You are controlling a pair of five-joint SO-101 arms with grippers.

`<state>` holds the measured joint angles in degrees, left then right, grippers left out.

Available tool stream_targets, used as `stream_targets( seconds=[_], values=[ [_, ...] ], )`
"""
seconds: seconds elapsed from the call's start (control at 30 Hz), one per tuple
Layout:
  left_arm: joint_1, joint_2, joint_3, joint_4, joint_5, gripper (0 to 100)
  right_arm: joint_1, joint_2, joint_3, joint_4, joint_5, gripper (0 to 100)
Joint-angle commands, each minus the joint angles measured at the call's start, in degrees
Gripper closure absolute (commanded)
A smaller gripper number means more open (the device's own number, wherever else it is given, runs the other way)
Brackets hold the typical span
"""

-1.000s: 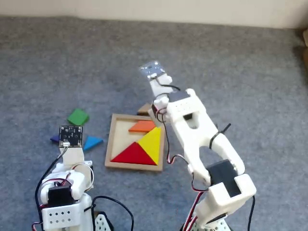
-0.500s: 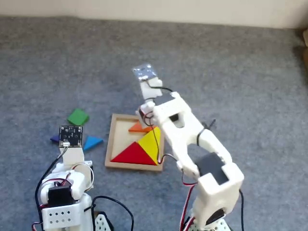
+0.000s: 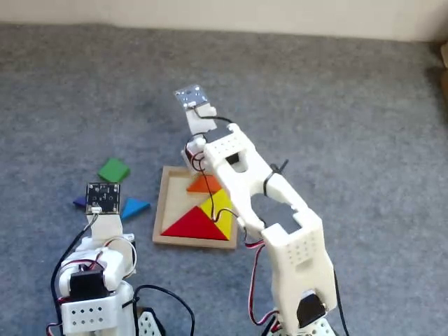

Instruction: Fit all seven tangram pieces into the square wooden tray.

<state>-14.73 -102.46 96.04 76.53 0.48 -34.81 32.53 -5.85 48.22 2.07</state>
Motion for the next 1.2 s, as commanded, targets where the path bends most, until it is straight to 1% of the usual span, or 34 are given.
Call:
stream_targets(
  seconds=[0.0,0.23,0.3,0.37,0.5,0.57,0.77,1.03,1.17],
  values=[
    [-0.66,-1.89,1.10,0.26,0.62,99,0.13,0.22,-3.03,-0.48,0.00,65.9],
    [-0.66,-1.89,1.10,0.26,0.62,99,2.33,0.22,-3.03,-0.48,0.00,80.7],
    [-0.66,-1.89,1.10,0.26,0.62,99,2.59,0.22,-3.03,-0.40,0.00,83.6],
    [-0.66,-1.89,1.10,0.26,0.62,99,2.77,0.22,-3.38,2.15,0.00,85.2],
    [-0.66,-1.89,1.10,0.26,0.62,99,2.86,0.22,-3.47,8.13,0.00,85.4],
    [-0.66,-1.89,1.10,0.26,0.62,99,2.95,0.22,-3.47,9.45,0.00,85.4],
    [-0.66,-1.89,1.10,0.26,0.62,99,3.03,0.31,-3.03,9.63,0.00,85.6],
    [-0.66,-1.89,1.10,0.26,0.62,99,5.85,0.40,-3.03,9.63,0.00,85.7],
    [-0.66,-1.89,1.10,0.26,0.62,99,6.20,0.57,-3.03,11.82,0.00,85.7]
  ],
)
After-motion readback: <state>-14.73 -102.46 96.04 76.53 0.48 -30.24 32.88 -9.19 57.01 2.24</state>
